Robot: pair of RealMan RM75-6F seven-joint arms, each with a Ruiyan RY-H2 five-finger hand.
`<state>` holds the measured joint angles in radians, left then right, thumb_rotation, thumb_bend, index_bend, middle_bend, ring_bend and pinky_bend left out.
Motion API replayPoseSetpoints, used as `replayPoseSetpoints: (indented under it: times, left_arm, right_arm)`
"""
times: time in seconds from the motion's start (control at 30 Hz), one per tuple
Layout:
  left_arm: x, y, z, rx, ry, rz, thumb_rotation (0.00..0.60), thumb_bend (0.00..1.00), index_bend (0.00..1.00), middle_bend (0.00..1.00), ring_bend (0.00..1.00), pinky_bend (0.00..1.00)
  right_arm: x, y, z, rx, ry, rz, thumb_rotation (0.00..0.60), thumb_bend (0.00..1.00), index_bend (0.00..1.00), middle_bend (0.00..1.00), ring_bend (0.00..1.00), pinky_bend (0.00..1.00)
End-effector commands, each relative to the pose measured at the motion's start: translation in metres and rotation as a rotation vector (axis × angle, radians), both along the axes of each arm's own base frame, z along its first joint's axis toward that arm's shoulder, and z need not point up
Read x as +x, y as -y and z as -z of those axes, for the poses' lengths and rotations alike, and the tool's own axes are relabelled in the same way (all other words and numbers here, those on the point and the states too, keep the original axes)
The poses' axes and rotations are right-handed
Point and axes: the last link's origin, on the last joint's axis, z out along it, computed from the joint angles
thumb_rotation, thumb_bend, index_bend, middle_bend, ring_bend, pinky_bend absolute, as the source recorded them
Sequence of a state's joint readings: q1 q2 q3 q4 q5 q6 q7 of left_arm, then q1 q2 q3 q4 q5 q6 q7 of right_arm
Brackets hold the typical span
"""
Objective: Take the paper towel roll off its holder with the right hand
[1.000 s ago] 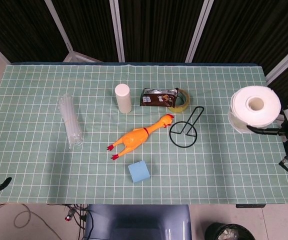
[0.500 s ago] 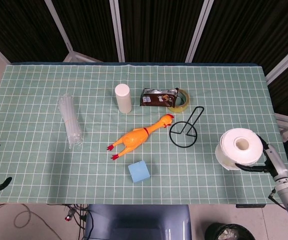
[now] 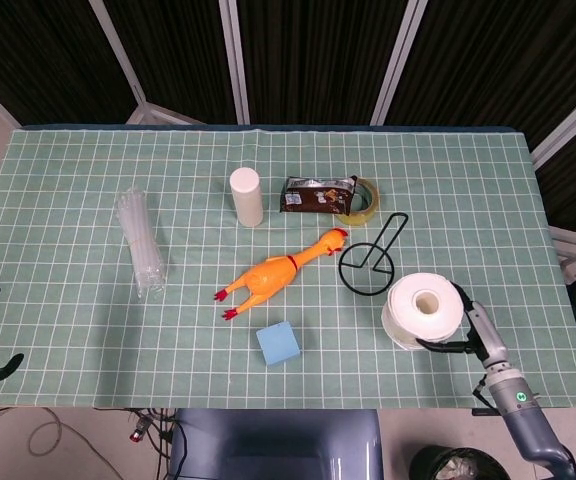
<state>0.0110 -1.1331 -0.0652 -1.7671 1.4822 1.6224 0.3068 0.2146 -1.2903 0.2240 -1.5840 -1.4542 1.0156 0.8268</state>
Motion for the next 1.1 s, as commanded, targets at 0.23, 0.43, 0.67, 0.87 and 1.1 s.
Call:
replayPoseSetpoints:
  times: [0.23,0.43,0.67,0.87,1.1]
  left_arm:
    - [0.000,0.000,-0.001,0.004,0.000,-0.001,0.600,0.05,0.14,0.04,0.00,0.00]
    - [0.000,0.000,0.001,-0.003,-0.004,0.001,0.600,0.05,0.14,0.04,0.00,0.00]
    - [0.000,0.000,0.001,-0.001,-0.004,0.000,0.600,0.05,0.14,0.04,0.00,0.00]
    - [0.000,0.000,0.001,-0.001,-0.004,-0.001,0.600,0.05,0.14,0.04,0.00,0.00]
    - [0.000,0.000,0.001,-0.001,-0.006,-0.002,0.600,0.05,0.15,0.04,0.00,0.00]
  right_arm:
    - [-0.004,0.004,0.021,-0.019,-0.018,0.024,0.600,0.00,0.22,0.23,0.02,0.00]
    - [-0.006,-0.002,0.025,0.023,-0.034,0.018,0.600,0.00,0.21,0.20,0.00,0.00]
    - [-0.004,-0.007,0.028,0.087,-0.028,0.012,0.600,0.00,0.11,0.09,0.00,0.00]
    - [-0.006,-0.012,0.028,0.152,-0.037,-0.005,0.600,0.00,0.00,0.00,0.00,0.00]
    - [-0.020,-0.007,-0.001,0.110,-0.073,0.000,0.600,0.00,0.00,0.00,0.00,0.00]
